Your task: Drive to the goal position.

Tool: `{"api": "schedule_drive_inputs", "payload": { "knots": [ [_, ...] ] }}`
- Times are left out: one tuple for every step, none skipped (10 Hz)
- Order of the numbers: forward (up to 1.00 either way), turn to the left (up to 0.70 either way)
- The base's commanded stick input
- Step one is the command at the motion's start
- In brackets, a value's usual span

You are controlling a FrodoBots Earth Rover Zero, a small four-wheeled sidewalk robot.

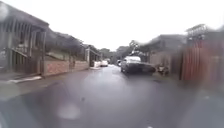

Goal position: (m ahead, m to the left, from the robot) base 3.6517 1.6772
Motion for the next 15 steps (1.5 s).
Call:
{"api": "schedule_drive_inputs", "payload": {
  "knots": [
    [0.70,0.00],
    [0.70,0.00],
    [0.70,0.00],
    [0.70,0.00],
    [0.70,0.00],
    [0.70,0.00],
    [0.70,0.00],
    [0.70,0.00],
    [0.70,0.00],
    [0.70,0.00],
    [0.70,0.00],
    [0.70,-0.14],
    [0.70,-0.35],
    [0.70,-0.35],
    [0.70,-0.32]
  ]
}}
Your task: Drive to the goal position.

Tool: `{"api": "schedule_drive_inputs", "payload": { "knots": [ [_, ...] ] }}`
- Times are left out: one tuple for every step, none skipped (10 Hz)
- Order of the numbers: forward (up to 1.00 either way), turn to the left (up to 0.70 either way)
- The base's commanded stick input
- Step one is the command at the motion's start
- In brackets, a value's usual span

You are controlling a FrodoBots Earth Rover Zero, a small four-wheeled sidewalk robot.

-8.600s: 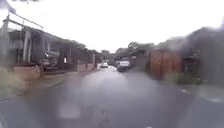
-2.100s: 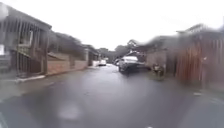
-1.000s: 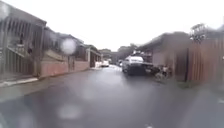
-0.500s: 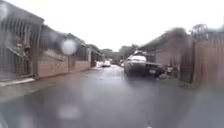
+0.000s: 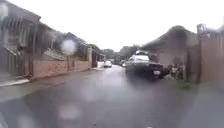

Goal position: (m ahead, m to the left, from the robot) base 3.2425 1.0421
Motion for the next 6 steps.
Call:
{"api": "schedule_drive_inputs", "payload": {
  "knots": [
    [0.70,-0.28],
    [0.70,-0.23],
    [0.70,-0.19],
    [0.70,-0.15],
    [0.70,-0.11],
    [0.70,-0.07]
  ]
}}
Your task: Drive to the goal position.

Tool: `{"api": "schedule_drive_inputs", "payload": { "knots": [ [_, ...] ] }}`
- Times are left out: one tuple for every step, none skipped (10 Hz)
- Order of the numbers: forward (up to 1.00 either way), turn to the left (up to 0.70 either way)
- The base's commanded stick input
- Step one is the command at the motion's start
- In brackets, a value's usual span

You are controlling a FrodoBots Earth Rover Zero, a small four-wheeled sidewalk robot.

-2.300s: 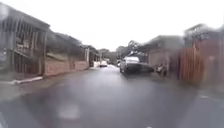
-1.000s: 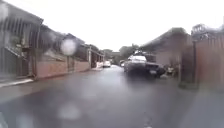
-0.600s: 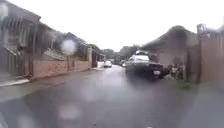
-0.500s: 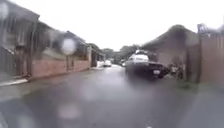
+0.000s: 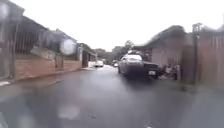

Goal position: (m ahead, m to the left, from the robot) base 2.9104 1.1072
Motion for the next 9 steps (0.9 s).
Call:
{"api": "schedule_drive_inputs", "payload": {
  "knots": [
    [0.70,-0.03],
    [0.70,0.00],
    [0.70,0.00],
    [0.70,0.00],
    [0.70,0.00],
    [0.70,0.00],
    [0.70,0.00],
    [0.70,0.00],
    [0.70,0.00]
  ]
}}
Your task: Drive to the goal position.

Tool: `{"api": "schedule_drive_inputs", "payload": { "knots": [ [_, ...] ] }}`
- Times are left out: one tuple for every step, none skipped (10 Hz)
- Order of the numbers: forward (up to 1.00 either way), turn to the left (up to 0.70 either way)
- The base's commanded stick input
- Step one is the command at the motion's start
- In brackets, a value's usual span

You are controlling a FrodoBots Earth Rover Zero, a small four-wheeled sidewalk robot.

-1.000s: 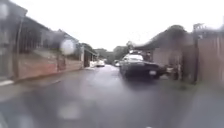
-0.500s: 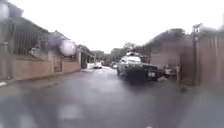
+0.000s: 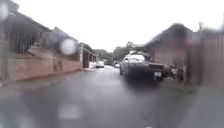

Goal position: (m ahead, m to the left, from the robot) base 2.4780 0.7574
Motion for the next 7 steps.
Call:
{"api": "schedule_drive_inputs", "payload": {
  "knots": [
    [0.70,0.00],
    [0.70,0.00],
    [0.70,0.00],
    [0.70,0.00],
    [0.70,0.00],
    [0.70,0.00],
    [0.70,0.00]
  ]
}}
